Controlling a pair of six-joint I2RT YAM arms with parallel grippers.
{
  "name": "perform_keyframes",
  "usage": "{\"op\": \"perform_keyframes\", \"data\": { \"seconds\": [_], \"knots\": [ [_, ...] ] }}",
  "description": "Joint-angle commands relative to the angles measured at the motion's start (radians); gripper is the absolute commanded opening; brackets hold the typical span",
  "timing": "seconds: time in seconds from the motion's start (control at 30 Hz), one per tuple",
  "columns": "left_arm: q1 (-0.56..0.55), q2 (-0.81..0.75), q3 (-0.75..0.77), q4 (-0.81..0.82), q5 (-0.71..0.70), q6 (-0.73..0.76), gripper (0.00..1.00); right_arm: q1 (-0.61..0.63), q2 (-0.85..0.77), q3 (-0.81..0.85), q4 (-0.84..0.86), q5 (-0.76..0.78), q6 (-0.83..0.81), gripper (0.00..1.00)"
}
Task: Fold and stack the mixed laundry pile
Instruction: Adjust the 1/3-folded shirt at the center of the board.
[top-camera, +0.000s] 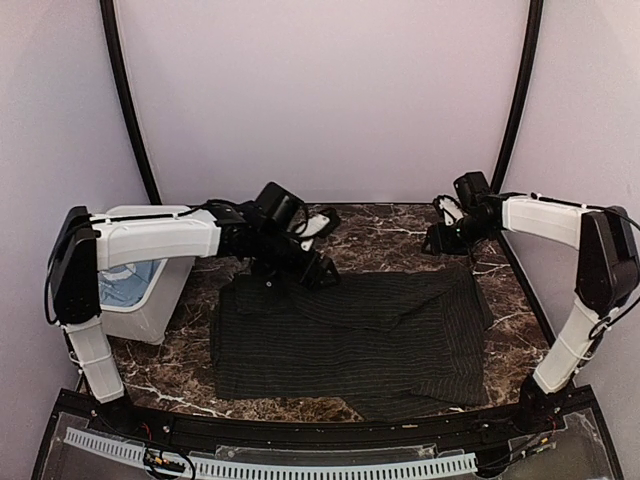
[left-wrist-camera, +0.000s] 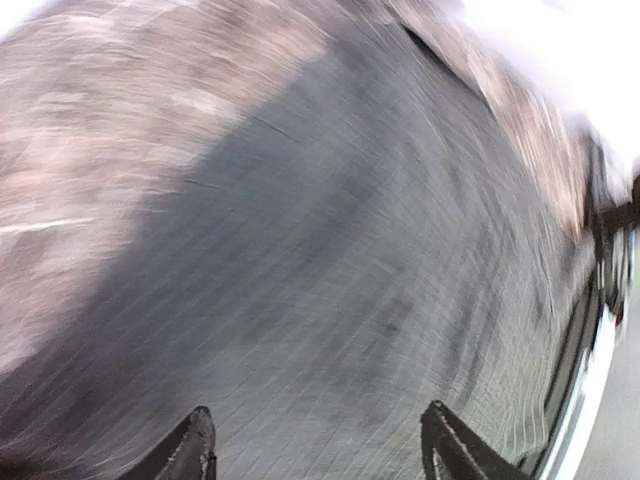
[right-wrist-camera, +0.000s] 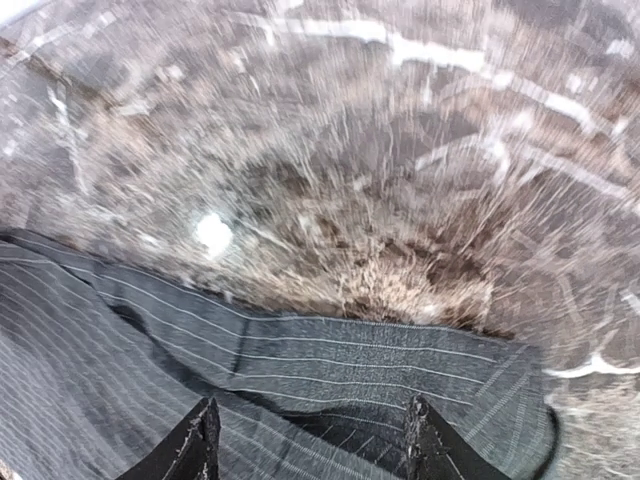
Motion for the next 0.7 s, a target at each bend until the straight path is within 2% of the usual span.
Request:
{"op": "perform_keyframes", "data": {
  "seconds": [0.0,0.27,0.4,0.67],
  "knots": [
    [0.139,-0.219,-0.187,0.149,-0.091,-0.214,0.71,-0.003,-0.073,-0.031,-0.001,-0.014,-0.024,0.6],
    [0.323,-0.364,-0.407,0.13,-0.256,-0.359,0.76,-0.003,-0.08,-0.095,0.032,-0.025,-0.012,0.62],
    [0.341,-0.344,-0.435,0.134,-0.266,-0.384,0.74,-0.003,-0.076,-0.103,0.035,-0.027,-0.009,0.62],
    [0.341,-0.264,-0.474,0.231,-0.181,-0.428,0.58,-0.003,-0.078,-0.102,0.028,-0.018,-0.008,0.62]
  ]
}}
